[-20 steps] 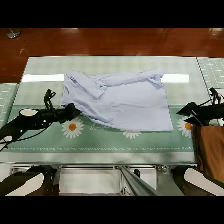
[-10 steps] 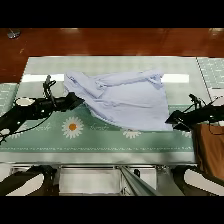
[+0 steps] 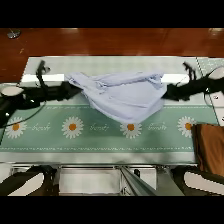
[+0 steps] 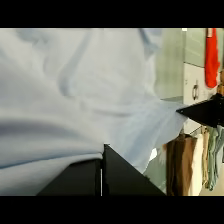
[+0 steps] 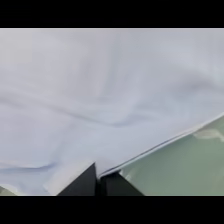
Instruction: Fold the shirts.
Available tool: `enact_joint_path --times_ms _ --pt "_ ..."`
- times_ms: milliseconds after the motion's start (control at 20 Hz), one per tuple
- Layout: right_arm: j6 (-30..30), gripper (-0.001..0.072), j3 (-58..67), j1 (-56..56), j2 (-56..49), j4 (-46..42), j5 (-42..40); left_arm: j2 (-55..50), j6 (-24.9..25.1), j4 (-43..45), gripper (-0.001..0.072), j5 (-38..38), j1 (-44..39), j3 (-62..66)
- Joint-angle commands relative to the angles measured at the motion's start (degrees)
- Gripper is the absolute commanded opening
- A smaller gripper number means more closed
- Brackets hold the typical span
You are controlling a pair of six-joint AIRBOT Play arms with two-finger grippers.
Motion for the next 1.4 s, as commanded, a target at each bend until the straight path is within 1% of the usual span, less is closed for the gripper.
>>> enact_joint_path --times_ms 0,50,100,150,250,350,400,450,550,600,800,1000,1100,1200,1250,1350 --pt "-0.20 0.0020 21.92 0.81 4.22 0.76 2.75 3.45 -0.66 -0.20 0.0017 -7.69 4.24 16.44" --pt "-0.09 0.0021 28.96 0.81 5.84 0.79 2.62 4.35 -1.31 -0.13 0.0016 -9.38 5.62 23.43" --pt "-0.04 0.0021 36.11 0.81 7.56 0.72 2.54 4.96 -3.02 1.11 0.0016 -10.75 6.73 30.18" --pt "0.15 0.0021 42.03 0.81 9.22 0.11 2.51 5.51 -5.92 4.98 0.0016 -12.02 7.63 37.75" --pt "0.66 0.0021 51.19 0.81 13.29 -2.05 2.51 6.60 -12.48 16.22 0.0016 -14.67 8.24 51.63" --pt "0.63 0.0021 53.18 0.81 19.58 -3.65 1.05 7.98 -17.18 26.05 0.0016 -17.79 8.24 62.82" --pt "0.66 0.0021 53.16 0.81 22.47 -4.76 1.27 8.98 -19.12 29.31 0.0016 -19.21 8.24 67.67" --pt "0.72 0.0021 53.16 0.81 25.20 -5.90 2.03 10.16 -20.17 31.45 0.0016 -20.39 8.24 71.65" --pt "0.83 0.0021 53.16 0.81 29.57 -7.23 3.82 14.08 -20.15 32.48 0.0016 -21.24 8.24 74.40" --pt "1.16 0.0021 53.16 0.81 31.63 -8.13 4.81 16.20 -20.13 32.79 0.0017 -21.90 8.24 74.10" --pt "2.60 0.0021 53.02 0.81 36.50 -9.57 8.17 23.67 -20.17 34.75 0.0016 -28.72 8.15 70.25" --pt "3.32 0.0021 51.19 0.81 37.00 -9.25 12.09 27.67 -20.17 38.49 0.0017 -29.42 8.11 61.02" --pt "3.32 0.0021 46.56 0.81 37.00 -9.03 14.23 27.69 -20.22 38.01 0.0017 -30.14 8.11 54.10" --pt "3.34 0.0021 38.25 0.81 37.00 -9.01 15.02 27.67 -20.20 36.98 0.0017 -29.79 8.11 44.68" --pt "3.32 0.0021 32.81 0.81 37.00 -8.76 14.64 27.45 -20.15 36.63 0.0017 -28.50 8.11 38.84" --pt "2.69 0.0021 20.85 0.81 36.87 -8.74 10.47 26.25 -20.13 36.22 0.0017 -24.63 8.11 27.58"
